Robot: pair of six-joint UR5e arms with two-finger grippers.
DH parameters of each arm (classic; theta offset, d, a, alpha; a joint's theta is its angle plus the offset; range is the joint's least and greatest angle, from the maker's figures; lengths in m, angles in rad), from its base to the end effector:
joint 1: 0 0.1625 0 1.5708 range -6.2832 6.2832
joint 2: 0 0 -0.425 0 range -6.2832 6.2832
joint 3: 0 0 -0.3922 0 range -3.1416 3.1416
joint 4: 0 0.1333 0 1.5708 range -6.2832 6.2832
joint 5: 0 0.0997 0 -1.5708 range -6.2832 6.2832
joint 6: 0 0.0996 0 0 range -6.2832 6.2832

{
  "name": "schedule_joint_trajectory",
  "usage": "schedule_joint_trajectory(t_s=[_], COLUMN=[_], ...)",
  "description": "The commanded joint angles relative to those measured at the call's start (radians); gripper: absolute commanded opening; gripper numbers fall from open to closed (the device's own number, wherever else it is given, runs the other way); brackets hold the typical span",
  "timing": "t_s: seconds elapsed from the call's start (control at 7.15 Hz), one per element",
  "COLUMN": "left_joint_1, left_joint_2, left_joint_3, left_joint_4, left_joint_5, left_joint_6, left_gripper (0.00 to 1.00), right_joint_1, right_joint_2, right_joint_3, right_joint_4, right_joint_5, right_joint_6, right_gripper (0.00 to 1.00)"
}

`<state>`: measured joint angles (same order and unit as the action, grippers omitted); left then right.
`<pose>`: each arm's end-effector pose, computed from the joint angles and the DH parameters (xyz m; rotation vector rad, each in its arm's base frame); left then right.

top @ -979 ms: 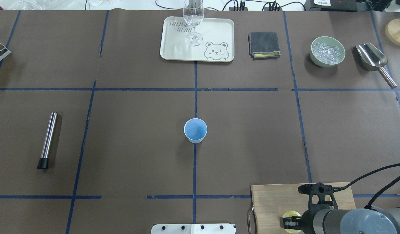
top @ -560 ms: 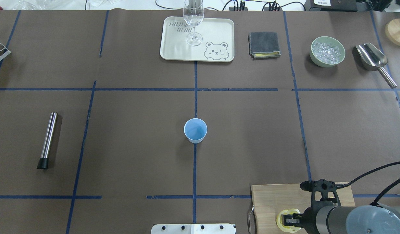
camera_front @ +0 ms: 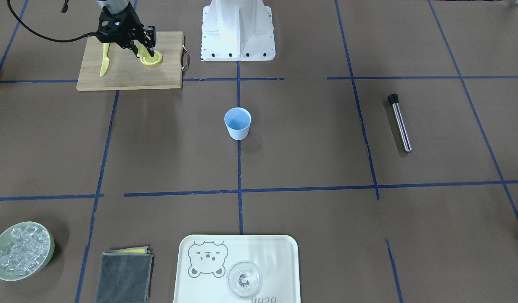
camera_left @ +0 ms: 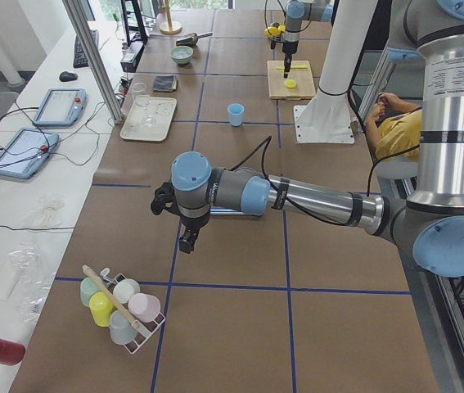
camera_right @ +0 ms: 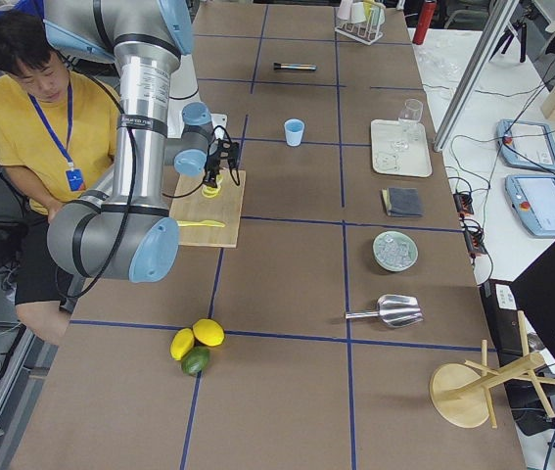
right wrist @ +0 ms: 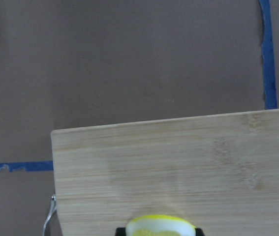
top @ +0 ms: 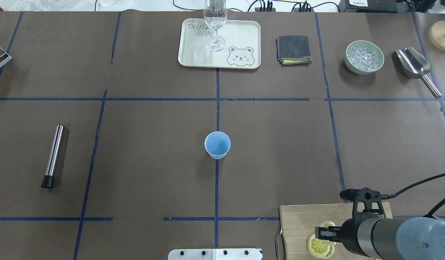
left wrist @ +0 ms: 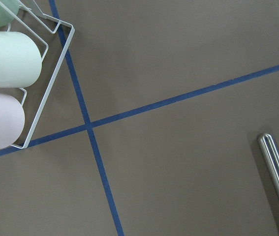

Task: Squeeze lemon into cup
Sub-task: 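Carry the lemon slice with the right gripper over the blue cup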

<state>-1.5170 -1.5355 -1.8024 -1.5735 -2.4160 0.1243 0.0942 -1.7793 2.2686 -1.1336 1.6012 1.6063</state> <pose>-0.0329 -0.4829 0.5558 0.2171 0.8373 0.2510 -0.3837 -0.1671 0.3740 -0.0010 -0.9273 0.1062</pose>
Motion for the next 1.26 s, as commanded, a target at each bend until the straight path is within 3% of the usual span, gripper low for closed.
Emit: schedule_joint_trajectory(t_s=[0.0,0.28,0.56,1.12], left_joint_1=[0.0,0.0,0.0,-0.002], left_joint_2=[0.0,0.0,0.002,0.028], left_joint_3=[0.0,-0.005,-0.005,-0.037], left_joint_4=[0.0,0.001,0.003,0.003], left_joint_5=[0.0,0.0,0.0,0.0], left_joint_6=[0.0,0.0,0.0,0.0], left_gripper=[1.0,1.0,1.0,1.0], right_joint_1=[0.059,0.169,0.258,0.335], right_joint_2=[0.082,0.255,0.577,0.854], right_joint_3=[-0.006,-0.055,-0.189,-0.462], right_joint_4=[0.0,-0.111,-0.339,-0.353], right_joint_5=[0.041,0.106,0.123,0.125], right_joint_6=[0.0,-0.002,-0.002,0.029], right_gripper=[0.51,0.52,0.52,0.57])
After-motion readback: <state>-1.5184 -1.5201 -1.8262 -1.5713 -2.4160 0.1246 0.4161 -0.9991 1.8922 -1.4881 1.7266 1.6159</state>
